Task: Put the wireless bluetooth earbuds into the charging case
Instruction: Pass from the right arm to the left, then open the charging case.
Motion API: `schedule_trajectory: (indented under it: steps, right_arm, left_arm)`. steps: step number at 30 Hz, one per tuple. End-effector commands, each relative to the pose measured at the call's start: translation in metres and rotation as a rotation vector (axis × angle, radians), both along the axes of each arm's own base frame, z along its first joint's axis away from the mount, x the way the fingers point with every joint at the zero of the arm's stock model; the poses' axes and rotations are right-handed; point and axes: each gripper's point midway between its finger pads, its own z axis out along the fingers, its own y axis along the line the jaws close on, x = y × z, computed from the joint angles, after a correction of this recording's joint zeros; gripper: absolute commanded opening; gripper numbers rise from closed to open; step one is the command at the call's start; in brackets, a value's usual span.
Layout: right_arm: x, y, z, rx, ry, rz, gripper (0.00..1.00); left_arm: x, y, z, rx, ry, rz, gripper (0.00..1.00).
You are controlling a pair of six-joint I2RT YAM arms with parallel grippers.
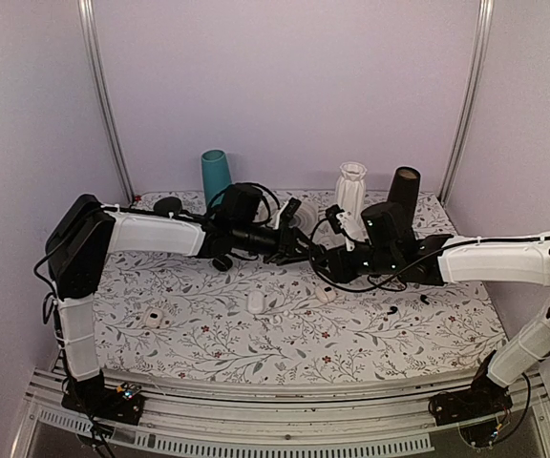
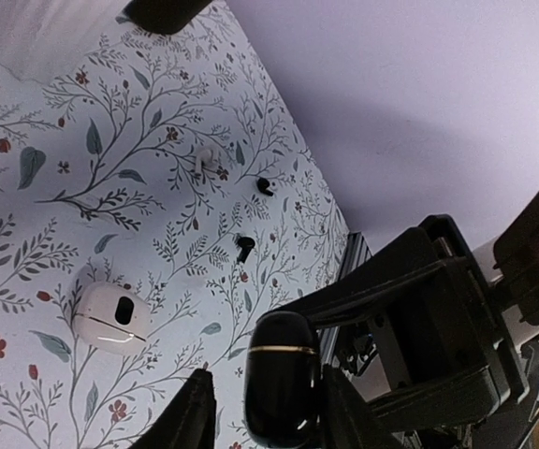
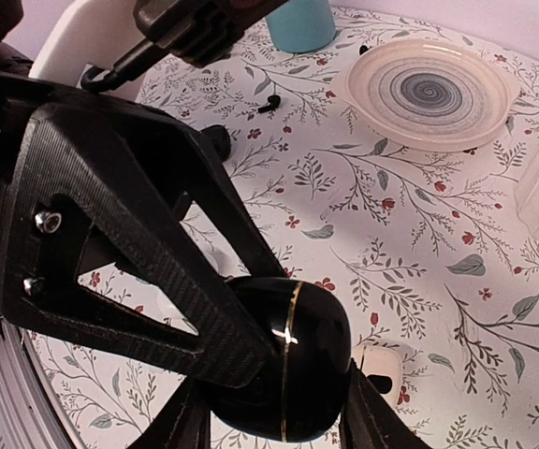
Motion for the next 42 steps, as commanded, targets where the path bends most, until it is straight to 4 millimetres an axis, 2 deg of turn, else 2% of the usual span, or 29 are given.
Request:
schedule_trajectory:
  steps: [1, 7, 8, 12, 14, 17, 21, 25, 29, 32, 38, 42]
  right_arm:
    - [0.004, 0.014, 0.016, 0.036, -0.041, 0.029, 0.43]
    - [0.009, 0.013, 0.013, 0.025, -0.028, 0.007, 0.45]
    - [0.009, 0.014, 0.013, 0.022, -0.027, 0.005, 0.46]
    - [0.010, 0.014, 0.014, 0.033, -0.017, -0.004, 0.58]
    - [0.011, 0.014, 0.017, 0.041, -0.015, -0.016, 0.69]
    - [0.011, 0.010, 0.022, 0.060, -0.018, -0.037, 0.84]
    - [0.006, 0.006, 0.035, 0.113, -0.036, -0.042, 0.94]
    - [0.004, -0.002, 0.051, 0.162, -0.062, -0.044, 0.97]
    - [0.007, -0.019, 0.074, 0.238, -0.096, -0.084, 0.98]
    - [0.013, -0.034, 0.090, 0.291, -0.116, -0.133, 0.98]
    - [0.012, -0.065, 0.112, 0.376, -0.154, -0.215, 0.98]
    - [0.000, -0.082, 0.125, 0.434, -0.211, -0.236, 0.99]
  left_arm:
    - [-0.004, -0.009, 0.004, -0.024, -0.007, -0.034, 0.35]
    - [-0.007, -0.007, 0.008, -0.039, -0.017, -0.040, 0.03]
    - [-0.006, -0.005, 0.010, -0.045, -0.022, -0.039, 0.00]
    - [-0.003, 0.000, 0.020, -0.085, -0.053, -0.032, 0.00]
    - [-0.001, 0.006, 0.042, -0.126, -0.096, -0.017, 0.00]
    - [0.008, 0.019, 0.053, -0.148, -0.126, 0.017, 0.00]
    - [0.020, 0.033, 0.071, -0.176, -0.177, 0.057, 0.00]
    - [0.034, 0.042, 0.087, -0.183, -0.244, 0.107, 0.00]
    - [0.050, 0.054, 0.103, -0.180, -0.306, 0.179, 0.00]
    - [0.057, 0.055, 0.116, -0.192, -0.356, 0.205, 0.00]
    - [0.063, 0.054, 0.136, -0.200, -0.454, 0.253, 0.00]
    - [0.057, 0.047, 0.148, -0.206, -0.520, 0.274, 0.00]
